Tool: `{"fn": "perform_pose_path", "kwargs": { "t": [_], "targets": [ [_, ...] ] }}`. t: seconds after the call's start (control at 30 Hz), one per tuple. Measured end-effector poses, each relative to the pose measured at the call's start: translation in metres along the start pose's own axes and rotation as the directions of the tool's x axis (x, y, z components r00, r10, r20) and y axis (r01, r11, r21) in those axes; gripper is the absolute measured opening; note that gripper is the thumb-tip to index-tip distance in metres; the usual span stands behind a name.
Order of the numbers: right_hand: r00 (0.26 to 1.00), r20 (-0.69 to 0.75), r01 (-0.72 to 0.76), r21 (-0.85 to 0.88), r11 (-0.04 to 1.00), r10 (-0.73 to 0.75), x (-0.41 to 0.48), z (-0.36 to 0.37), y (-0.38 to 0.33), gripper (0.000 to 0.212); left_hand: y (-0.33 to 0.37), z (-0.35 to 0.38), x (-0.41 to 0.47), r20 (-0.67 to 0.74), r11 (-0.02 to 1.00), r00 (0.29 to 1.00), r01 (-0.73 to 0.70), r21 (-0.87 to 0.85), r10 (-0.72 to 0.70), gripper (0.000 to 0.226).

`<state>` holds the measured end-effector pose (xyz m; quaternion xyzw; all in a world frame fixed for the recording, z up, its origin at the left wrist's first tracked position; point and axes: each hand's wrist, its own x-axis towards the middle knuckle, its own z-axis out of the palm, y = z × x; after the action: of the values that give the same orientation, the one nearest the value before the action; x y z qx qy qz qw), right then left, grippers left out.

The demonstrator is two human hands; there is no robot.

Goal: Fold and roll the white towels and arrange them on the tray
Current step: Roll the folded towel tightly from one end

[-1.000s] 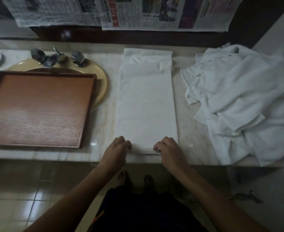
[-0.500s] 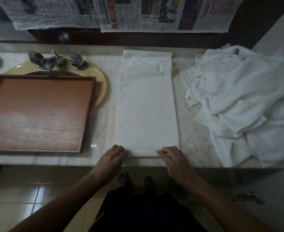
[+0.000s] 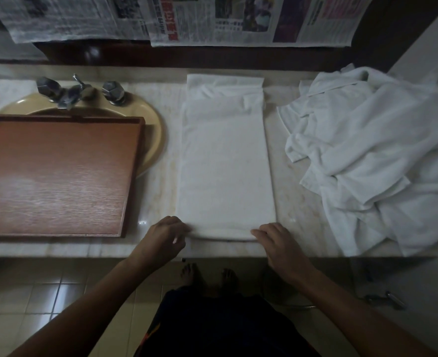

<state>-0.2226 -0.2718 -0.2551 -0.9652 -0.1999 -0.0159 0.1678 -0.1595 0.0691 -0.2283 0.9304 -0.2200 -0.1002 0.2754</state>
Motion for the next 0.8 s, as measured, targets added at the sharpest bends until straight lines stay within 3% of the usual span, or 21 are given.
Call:
{"fn": "perform_pose_path", "kwargs": {
  "t": [0.13,0.33,0.43,0.6,0.7,0.8],
  "targets": [
    [0.995,0.043,-0.092,0.014,0.996,0.092,0.013,-0.005,0.004,0.052,0.000,-0.009,0.014,0.043,0.985,0.987,0.158,-0.073,-0.155,0.023],
    [0.947,0.169,-0.298,0.146,0.943,0.273,0.035,-0.016,0.011,0.016,-0.005,-0.022,0.031,0.170,0.889,0.896,0.434,-0.144,-0.409,0.015],
    [0.919,0.213,-0.372,0.182,0.910,0.333,0.045,-0.020,0.012,0.014,-0.002,-0.019,0.037,0.167,0.858,0.863,0.499,-0.123,-0.478,0.009],
    [0.913,0.109,-0.409,0.219,0.886,0.394,0.049,-0.016,-0.001,0.021,0.008,-0.008,0.039,-0.037,0.898,0.898,0.435,-0.067,-0.438,0.011],
    [0.927,0.064,-0.374,0.227,0.899,0.369,0.045,-0.006,-0.017,0.041,0.016,0.007,0.028,-0.129,0.977,0.969,0.211,-0.007,-0.210,0.020],
    [0.947,0.013,-0.319,0.171,0.932,0.322,0.037,0.004,-0.023,0.050,0.020,0.025,0.015,-0.148,0.994,0.988,0.050,0.099,-0.035,0.033]
  ]
}}
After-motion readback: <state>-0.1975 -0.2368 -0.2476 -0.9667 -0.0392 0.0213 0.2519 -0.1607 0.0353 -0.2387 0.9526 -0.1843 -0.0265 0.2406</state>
